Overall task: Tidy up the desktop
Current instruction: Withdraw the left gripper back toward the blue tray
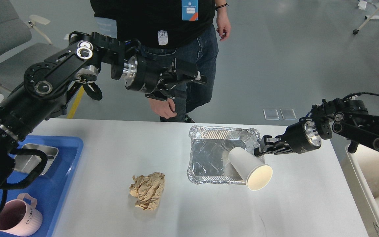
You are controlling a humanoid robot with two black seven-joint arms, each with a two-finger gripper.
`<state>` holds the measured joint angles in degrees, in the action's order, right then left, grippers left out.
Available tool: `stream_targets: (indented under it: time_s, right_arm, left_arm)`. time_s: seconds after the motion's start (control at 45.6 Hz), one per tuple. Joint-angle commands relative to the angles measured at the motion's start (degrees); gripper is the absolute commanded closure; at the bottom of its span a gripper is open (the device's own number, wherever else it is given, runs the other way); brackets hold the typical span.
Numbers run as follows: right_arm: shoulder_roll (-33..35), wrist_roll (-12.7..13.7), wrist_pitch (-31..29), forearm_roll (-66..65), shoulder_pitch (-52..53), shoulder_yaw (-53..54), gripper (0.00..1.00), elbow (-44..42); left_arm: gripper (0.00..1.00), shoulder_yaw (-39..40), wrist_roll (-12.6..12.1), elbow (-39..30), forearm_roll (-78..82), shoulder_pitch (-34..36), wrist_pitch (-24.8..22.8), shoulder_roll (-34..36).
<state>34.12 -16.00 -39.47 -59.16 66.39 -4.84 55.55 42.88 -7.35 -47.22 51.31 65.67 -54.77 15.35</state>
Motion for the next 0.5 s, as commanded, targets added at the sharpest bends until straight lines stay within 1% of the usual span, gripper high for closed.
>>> stream_targets:
  time_s: [0.0,0.131,0.175,0.197,0.241,0.307,0.373,0.416,0.482]
  right_arm:
    - [0.9,0.0,0.0,0.0,-0.1,0.0,1.00,0.0]
    - [2.0,0.0,0.1,0.2,-0.3,0.1,1.00,0.3]
    - [2.5,0.0,0.1,0.6,-0.3,0.1,1.00,0.3]
    - [2.7,0.0,0.1,1.0,-0.3,0.1,1.00,0.3]
    - [3.1,0.0,0.1,1.7,-0.4,0.1,1.00,0.3]
    - [3.5,0.0,0.1,2.1,-0.5,0.1,1.00,0.5]
    - [4.1,0.0,0.1,2.2,-0.5,0.1,1.00,0.5]
    - [4.6,0.0,0.1,2.2,-0.6,0.1,1.00,0.5]
    - [5.0,-0.1,0.2,2.3,-0.6,0.1,1.00,0.6]
  left_arm:
    - [0.07,2.6,3.1,-0.6,1.6,-3.6,6.3,1.6]
    - [0.07,2.6,8.4,-1.8,1.8,-6.8,15.4,1.9]
    - [0.07,2.6,9.9,-2.9,1.8,-8.1,19.3,2.0]
    - [0.07,2.7,11.1,-3.5,1.9,-8.6,21.8,2.0]
    - [0.07,2.7,14.3,-4.6,2.1,-9.5,27.1,2.0]
    - [0.05,2.6,19.8,-6.2,2.8,-11.4,35.8,1.9]
    - [0.03,2.7,25.5,-7.4,3.1,-14.1,42.4,2.0]
    - [0.03,2.8,29.6,-7.5,3.0,-15.6,45.3,2.0]
    - [0.03,3.3,35.8,-7.5,2.9,-18.2,45.9,2.0]
